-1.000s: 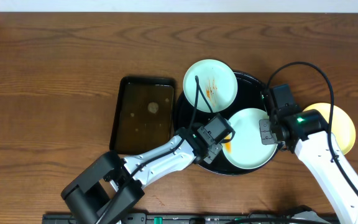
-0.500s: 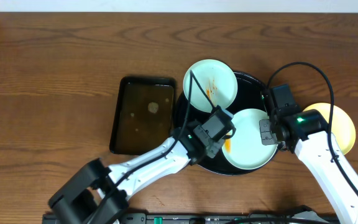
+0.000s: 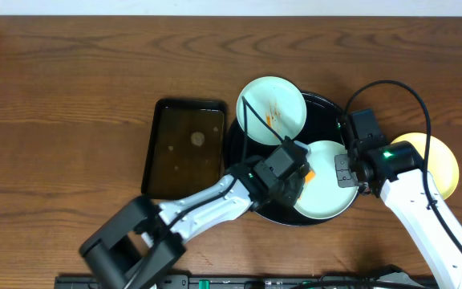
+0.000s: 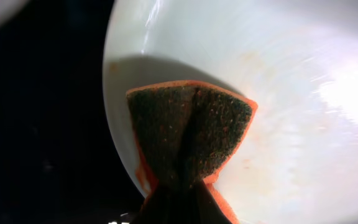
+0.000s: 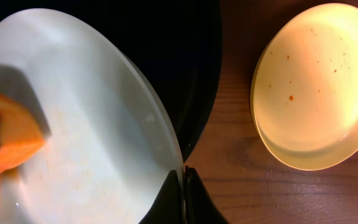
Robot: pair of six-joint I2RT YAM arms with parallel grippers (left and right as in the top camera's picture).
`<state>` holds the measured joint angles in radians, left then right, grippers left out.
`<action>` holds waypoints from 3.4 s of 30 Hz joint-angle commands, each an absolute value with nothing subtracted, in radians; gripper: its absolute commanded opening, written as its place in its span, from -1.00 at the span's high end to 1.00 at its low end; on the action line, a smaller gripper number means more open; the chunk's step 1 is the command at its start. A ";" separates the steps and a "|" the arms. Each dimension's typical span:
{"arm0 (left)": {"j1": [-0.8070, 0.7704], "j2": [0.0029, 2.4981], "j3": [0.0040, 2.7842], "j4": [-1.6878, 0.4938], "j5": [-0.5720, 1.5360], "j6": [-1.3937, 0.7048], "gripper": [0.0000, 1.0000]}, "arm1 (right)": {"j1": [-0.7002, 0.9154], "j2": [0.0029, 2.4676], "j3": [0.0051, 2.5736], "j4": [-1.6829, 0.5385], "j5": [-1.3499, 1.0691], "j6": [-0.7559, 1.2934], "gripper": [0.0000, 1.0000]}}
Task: Clean dirty plates on tray and stack at the side
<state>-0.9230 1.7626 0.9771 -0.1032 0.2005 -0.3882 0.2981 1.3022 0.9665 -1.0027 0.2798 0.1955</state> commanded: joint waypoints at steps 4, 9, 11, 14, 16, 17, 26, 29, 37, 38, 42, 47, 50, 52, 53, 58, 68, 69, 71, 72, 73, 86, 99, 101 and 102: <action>-0.920 1.813 0.987 -0.078 0.250 -0.409 0.85 | 0.307 1.303 0.968 -1.004 0.280 0.216 0.98; -0.920 1.813 0.987 -0.155 0.090 -0.395 0.85 | 0.307 1.303 0.968 -1.004 0.280 0.216 0.98; -0.920 1.813 0.987 -0.190 0.003 -0.394 0.85 | 0.307 1.303 0.968 -1.004 0.280 0.216 0.98; -0.920 1.812 0.988 -0.231 -0.084 -0.393 0.85 | 0.307 1.303 0.968 -1.004 0.280 0.216 0.97; -0.918 1.812 0.988 -0.241 -0.091 -0.377 0.85 | 0.307 1.303 0.968 -1.005 0.280 0.216 0.97; -0.918 1.812 0.988 -0.243 -0.092 -0.366 0.85 | 0.307 1.303 0.968 -1.006 0.280 0.216 0.98; -0.886 1.700 0.988 -0.260 -0.092 -0.357 0.85 | 0.307 1.303 0.968 -1.007 0.281 0.217 0.98; -0.865 1.655 0.988 -0.281 -0.091 -0.357 0.84 | 0.307 1.303 0.968 -1.005 0.281 0.234 0.98; -0.789 1.588 0.988 -0.348 -0.091 -0.356 0.85 | 0.305 1.303 0.968 -0.995 0.279 0.279 0.89; -0.778 1.587 0.988 -0.360 -0.091 -0.357 0.85 | 0.305 1.303 0.968 -0.995 0.279 0.293 0.77; -0.723 1.588 0.988 -0.406 -0.091 -0.357 0.85 | 0.297 1.305 0.964 -0.974 0.262 0.323 0.53; -0.632 1.582 0.988 -0.444 -0.091 -0.357 0.85 | 0.263 1.343 0.949 -0.871 0.160 0.305 0.34; -0.575 1.565 0.988 -0.462 -0.091 -0.357 0.85 | 0.212 1.389 0.949 -0.809 0.051 0.234 0.26; -0.537 1.551 0.988 -0.467 -0.091 -0.357 0.85 | 0.173 1.420 0.949 -0.772 -0.032 0.159 0.22; -0.519 1.546 0.988 -0.467 -0.091 -0.357 0.85 | 0.144 1.442 0.949 -0.754 -0.074 0.120 0.21; -0.452 1.541 0.988 -0.479 -0.088 -0.358 0.85 | 0.031 1.533 0.949 -0.721 -0.096 0.088 0.26; -0.441 1.541 0.987 -0.486 -0.087 -0.361 0.85 | 0.001 1.688 0.949 -0.699 -0.248 -0.005 0.32; -0.441 1.541 0.987 -0.486 -0.087 -0.361 0.85 | 0.002 1.699 0.949 -0.699 -0.253 -0.005 0.32; -0.441 1.541 0.986 -0.486 -0.087 -0.361 0.85 | 0.002 1.721 0.949 -0.701 -0.252 -0.004 0.32; -0.441 1.541 0.986 -0.487 -0.087 -0.361 0.85 | 0.002 1.731 0.949 -0.703 -0.252 0.005 0.32; -0.441 1.541 0.986 -0.490 -0.087 -0.361 0.85 | 0.002 1.740 0.949 -0.704 -0.252 0.012 0.33; -0.441 1.541 0.986 -0.494 -0.087 -0.361 0.85 | 0.001 1.826 0.948 -0.734 -0.302 0.046 0.97; -0.441 1.541 0.986 -0.497 -0.087 -0.361 0.85 | 0.001 1.821 0.948 -0.727 -0.532 -0.140 0.98; -0.441 1.541 0.986 -0.497 -0.087 -0.361 0.85 | 0.001 1.816 0.949 -0.725 -0.532 -0.141 0.98; -0.441 1.541 0.986 -0.497 -0.087 -0.361 0.85 | 0.001 1.809 0.949 -0.725 -0.533 -0.145 0.98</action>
<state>-0.4423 1.5574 0.9924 -0.4938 -0.0784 -0.3660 -0.0032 1.8065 0.9611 -0.7277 -0.4831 -0.1047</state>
